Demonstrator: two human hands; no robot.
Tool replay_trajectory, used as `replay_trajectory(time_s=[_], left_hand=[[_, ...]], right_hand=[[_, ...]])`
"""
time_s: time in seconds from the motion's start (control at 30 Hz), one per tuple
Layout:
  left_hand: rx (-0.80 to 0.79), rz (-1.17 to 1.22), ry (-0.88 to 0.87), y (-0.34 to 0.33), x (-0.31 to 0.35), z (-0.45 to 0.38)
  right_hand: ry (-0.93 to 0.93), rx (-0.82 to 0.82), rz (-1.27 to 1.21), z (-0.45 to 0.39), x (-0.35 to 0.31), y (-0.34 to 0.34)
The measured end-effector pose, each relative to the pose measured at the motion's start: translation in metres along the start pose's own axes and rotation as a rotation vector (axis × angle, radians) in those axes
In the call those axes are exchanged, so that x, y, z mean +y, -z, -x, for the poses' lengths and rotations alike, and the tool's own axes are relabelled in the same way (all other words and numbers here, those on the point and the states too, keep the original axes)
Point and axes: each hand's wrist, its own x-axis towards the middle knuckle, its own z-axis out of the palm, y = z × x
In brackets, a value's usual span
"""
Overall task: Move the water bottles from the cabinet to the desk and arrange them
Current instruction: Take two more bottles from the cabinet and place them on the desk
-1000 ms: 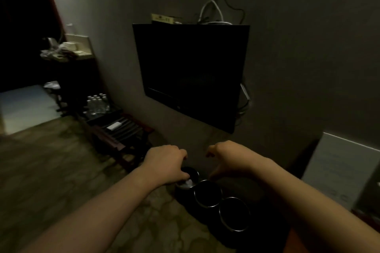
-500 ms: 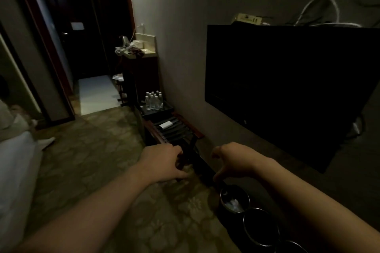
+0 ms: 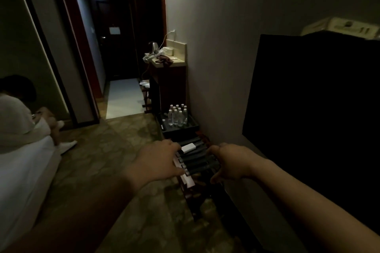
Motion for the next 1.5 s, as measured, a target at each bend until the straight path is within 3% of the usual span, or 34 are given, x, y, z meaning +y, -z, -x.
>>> replay_trajectory(time_s=[0.47, 0.77, 1.1, 1.5], left_hand=[[0.058, 0.057, 0.080, -0.044, -0.222, -0.211], [0.063, 0.033, 0.000, -0.024, -0.408, -0.395], [-0.002, -0.026, -0.094, -0.066, -0.505, -0.587], [0.018, -0.106, -0.195, -0.086, -0.591, -0.852]], right_hand=[[0.049, 0.011, -0.010, -0.325, -0.004, 0.022], [-0.138, 0.063, -0.159, -0.545, -0.011, 0.068], [-0.232, 0.067, -0.190, -0.734, 0.030, 0.076], [-0.274, 0.123, -0.256, -0.991, 0.139, 0.101]])
